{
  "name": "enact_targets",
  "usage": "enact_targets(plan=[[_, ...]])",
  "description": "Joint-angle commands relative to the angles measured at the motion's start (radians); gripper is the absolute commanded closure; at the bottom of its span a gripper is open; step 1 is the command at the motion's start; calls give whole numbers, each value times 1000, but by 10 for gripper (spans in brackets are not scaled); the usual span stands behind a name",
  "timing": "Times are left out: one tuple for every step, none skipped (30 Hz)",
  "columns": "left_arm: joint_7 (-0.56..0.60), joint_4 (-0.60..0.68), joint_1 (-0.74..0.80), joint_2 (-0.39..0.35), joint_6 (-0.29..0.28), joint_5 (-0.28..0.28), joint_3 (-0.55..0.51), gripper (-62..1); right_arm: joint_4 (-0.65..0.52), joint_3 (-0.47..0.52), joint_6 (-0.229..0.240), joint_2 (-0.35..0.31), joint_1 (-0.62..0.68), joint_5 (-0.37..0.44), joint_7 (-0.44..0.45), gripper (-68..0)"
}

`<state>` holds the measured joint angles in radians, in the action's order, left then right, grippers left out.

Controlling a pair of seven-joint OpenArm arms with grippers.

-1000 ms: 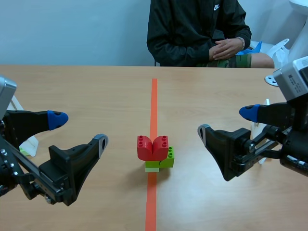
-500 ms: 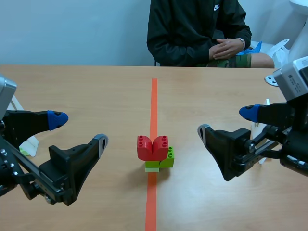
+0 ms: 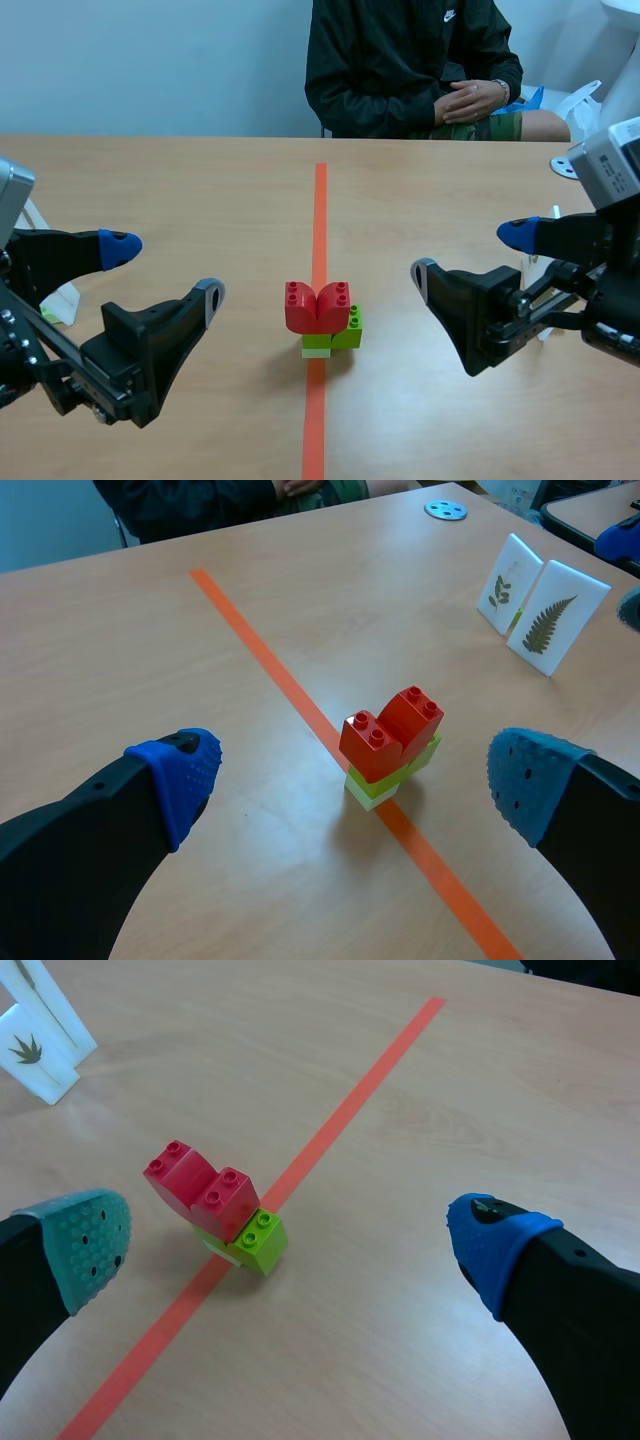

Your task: Sort the leaf by its shape. The table is split by an orange tape line. A compound leaf with several leaflets goes to the left side, a simple leaf with one blade goes to the right side. Return to the home posture when a red brick is placed on the table.

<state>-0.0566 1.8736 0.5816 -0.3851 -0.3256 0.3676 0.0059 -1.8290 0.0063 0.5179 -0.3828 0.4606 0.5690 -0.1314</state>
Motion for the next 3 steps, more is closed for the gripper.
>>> enact_targets(plan=[[11, 7, -3, 2, -2, 7, -8, -572, -3, 5, 2, -10, -9, 11, 19, -679], [11, 7, -3, 2, -2, 7, -8, -572, -3, 5, 2, -10, -9, 11, 19, -679], [11, 7, -3, 2, -2, 7, -8, -572, -3, 5, 2, -10, -9, 11, 19, -679]])
